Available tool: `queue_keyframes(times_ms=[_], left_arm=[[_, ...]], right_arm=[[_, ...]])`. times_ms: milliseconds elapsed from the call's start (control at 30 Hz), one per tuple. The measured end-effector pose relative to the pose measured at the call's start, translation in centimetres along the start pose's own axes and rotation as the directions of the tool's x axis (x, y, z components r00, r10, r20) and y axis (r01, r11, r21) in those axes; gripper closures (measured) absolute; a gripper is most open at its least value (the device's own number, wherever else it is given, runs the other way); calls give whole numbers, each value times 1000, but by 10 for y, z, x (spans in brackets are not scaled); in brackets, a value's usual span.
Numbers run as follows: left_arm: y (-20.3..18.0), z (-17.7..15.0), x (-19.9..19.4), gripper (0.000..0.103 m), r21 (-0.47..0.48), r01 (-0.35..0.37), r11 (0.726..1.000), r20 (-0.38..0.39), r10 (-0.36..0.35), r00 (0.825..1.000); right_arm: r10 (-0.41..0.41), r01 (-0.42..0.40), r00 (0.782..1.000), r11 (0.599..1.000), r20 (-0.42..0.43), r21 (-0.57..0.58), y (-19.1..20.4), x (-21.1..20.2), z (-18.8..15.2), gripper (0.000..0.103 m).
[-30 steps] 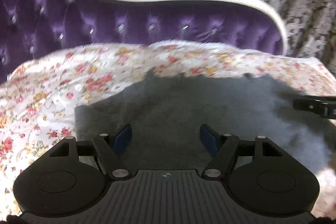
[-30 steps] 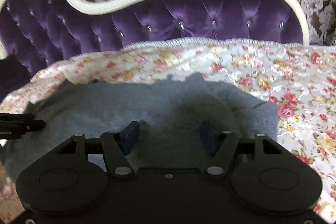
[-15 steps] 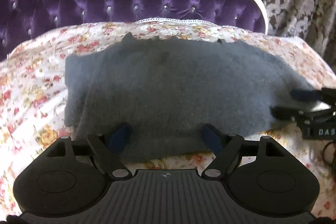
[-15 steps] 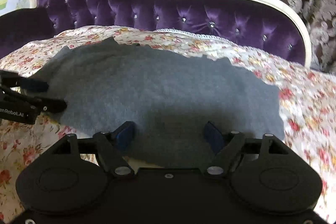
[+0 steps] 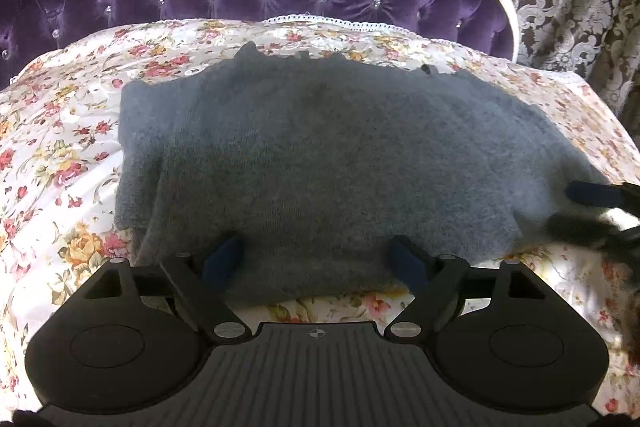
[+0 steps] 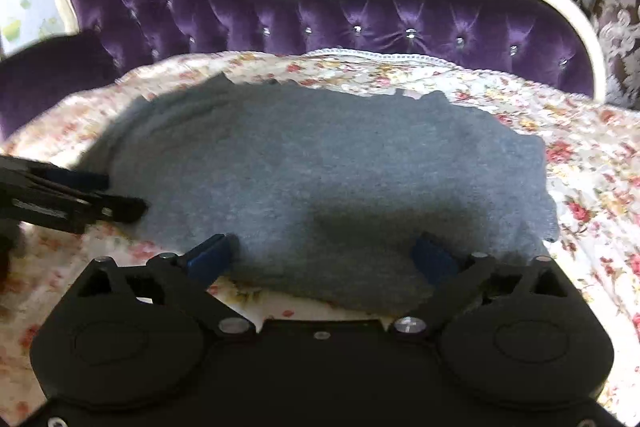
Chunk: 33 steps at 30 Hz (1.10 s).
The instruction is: Fold small clothes
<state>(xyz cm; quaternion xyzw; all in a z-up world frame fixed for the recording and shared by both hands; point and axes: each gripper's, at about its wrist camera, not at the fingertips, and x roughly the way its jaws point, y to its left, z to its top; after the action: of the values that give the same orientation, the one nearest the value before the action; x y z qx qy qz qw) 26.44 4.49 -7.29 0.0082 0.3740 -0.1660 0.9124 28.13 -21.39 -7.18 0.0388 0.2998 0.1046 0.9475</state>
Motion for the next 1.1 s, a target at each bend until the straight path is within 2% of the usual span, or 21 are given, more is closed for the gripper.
queue_keyframes(times_ms=[33, 100, 233, 333, 433, 500, 667, 800, 900, 1033, 1100], left_arm=[[0, -1, 0, 21, 1, -3, 1000, 3, 3, 1000], [-1, -2, 0, 20, 4, -8, 1000, 8, 8, 1000], [-1, -2, 0, 20, 5, -7, 1000, 7, 7, 1000], [-1, -1, 0, 20, 4, -4, 1000, 4, 4, 1000], [0, -1, 0, 20, 4, -4, 1000, 4, 4, 1000], [0, -1, 0, 20, 4, -4, 1000, 4, 4, 1000], [-1, 0, 0, 20, 7, -14, 1000, 7, 14, 1000], [-1, 7, -3, 21, 9, -10, 1000, -14, 10, 1000], [-1, 23, -10, 31, -24, -7, 1000, -37, 7, 999], [-9, 56, -19, 32, -57, 24, 998, 39, -22, 999], [-19, 75, -10, 31, -43, 24, 999, 46, -22, 999]], right_arm=[[38, -39, 999, 998, 22, 43, -6, -8, 1, 4], [56, -67, 994, 991, 93, 118, -18, -26, 2, 4], [-16, -26, 985, 972, 174, 234, -54, -45, 6, 3], [-63, 26, 992, 952, 111, 306, -89, -34, 9, 3], [-2, -7, 1000, 921, 21, 390, -119, -14, 7, 3], [51, -44, 999, 894, -3, 446, -132, -2, 5, 2], [139, -124, 990, 876, 2, 466, -138, 14, 15, 0], [172, -154, 985, 860, 8, 487, -144, 29, 23, 0], [192, -169, 981, 853, 3, 494, -150, 34, 25, 0], [205, -175, 979, 870, -16, 460, -149, 35, 25, 0], [207, -177, 978, 879, -19, 443, -148, 36, 26, 0]])
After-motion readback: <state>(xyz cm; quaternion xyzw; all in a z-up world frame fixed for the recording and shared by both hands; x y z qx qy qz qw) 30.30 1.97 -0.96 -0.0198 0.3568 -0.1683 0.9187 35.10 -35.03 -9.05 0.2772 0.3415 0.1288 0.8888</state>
